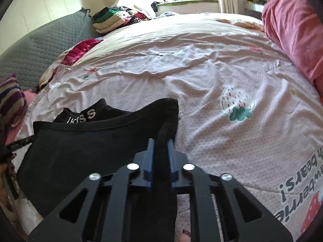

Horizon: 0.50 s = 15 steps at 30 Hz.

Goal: Fold small clothes
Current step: 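Open both grippers and release the folded hem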

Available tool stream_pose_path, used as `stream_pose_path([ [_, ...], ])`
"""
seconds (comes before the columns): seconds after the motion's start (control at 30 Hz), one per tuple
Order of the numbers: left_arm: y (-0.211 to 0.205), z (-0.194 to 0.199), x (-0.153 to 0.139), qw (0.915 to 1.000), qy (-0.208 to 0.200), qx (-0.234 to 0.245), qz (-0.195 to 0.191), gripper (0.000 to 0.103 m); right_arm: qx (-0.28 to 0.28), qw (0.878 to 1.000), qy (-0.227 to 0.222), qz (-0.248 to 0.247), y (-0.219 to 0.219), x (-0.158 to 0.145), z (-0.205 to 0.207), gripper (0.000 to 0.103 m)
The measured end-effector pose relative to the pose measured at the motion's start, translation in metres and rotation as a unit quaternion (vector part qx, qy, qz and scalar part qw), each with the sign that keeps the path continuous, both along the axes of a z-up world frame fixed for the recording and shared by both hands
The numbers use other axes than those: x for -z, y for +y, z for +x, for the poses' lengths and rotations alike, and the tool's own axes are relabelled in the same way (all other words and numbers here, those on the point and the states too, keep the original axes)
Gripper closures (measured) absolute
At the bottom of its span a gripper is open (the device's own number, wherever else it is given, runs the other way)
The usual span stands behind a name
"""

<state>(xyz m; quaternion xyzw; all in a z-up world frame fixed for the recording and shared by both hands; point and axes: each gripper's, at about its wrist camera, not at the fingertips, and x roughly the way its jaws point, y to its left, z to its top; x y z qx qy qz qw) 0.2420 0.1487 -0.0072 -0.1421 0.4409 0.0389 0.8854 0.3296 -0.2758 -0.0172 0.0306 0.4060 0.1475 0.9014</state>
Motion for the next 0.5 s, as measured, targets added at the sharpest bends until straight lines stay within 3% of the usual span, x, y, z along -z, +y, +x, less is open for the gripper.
stream_pose_path([
  [0.27, -0.005, -0.01, -0.029, 0.9979, -0.056, -0.003, 0.032, 0.103, 0.018, 0.999, -0.043, 0.014, -0.008, -0.02, -0.006, 0.097],
  [0.5, -0.004, -0.002, -0.006, 0.9989, -0.018, -0.006, 0.043, 0.103, 0.032, 0.999, -0.006, -0.011, -0.006, 0.002, 0.003, 0.096],
])
